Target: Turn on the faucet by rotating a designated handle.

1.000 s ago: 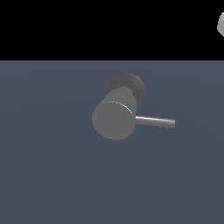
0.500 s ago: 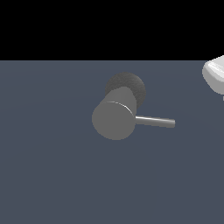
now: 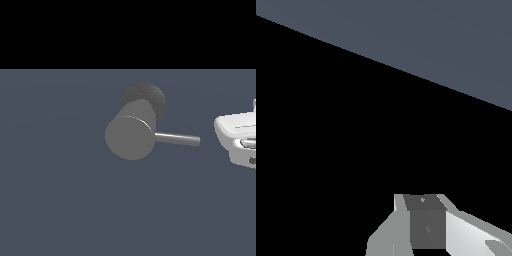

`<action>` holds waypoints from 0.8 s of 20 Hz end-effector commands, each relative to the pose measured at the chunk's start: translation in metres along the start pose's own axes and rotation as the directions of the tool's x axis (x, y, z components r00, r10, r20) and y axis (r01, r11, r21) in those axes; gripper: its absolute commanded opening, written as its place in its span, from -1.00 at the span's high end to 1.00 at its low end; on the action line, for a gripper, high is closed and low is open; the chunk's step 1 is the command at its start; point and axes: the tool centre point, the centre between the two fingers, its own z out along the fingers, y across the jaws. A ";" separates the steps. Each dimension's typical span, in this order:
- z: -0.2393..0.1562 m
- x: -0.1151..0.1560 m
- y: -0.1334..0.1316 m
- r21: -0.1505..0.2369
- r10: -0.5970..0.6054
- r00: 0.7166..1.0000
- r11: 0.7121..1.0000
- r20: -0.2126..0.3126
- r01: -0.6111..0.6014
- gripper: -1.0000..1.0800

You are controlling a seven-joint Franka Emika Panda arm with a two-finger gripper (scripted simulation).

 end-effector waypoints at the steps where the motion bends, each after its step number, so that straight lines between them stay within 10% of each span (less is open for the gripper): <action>1: -0.013 0.021 0.008 0.015 0.022 0.997 1.000 -0.069 -0.021 1.00; 16: -0.056 0.069 0.037 0.051 0.098 0.964 0.995 -0.247 -0.088 1.00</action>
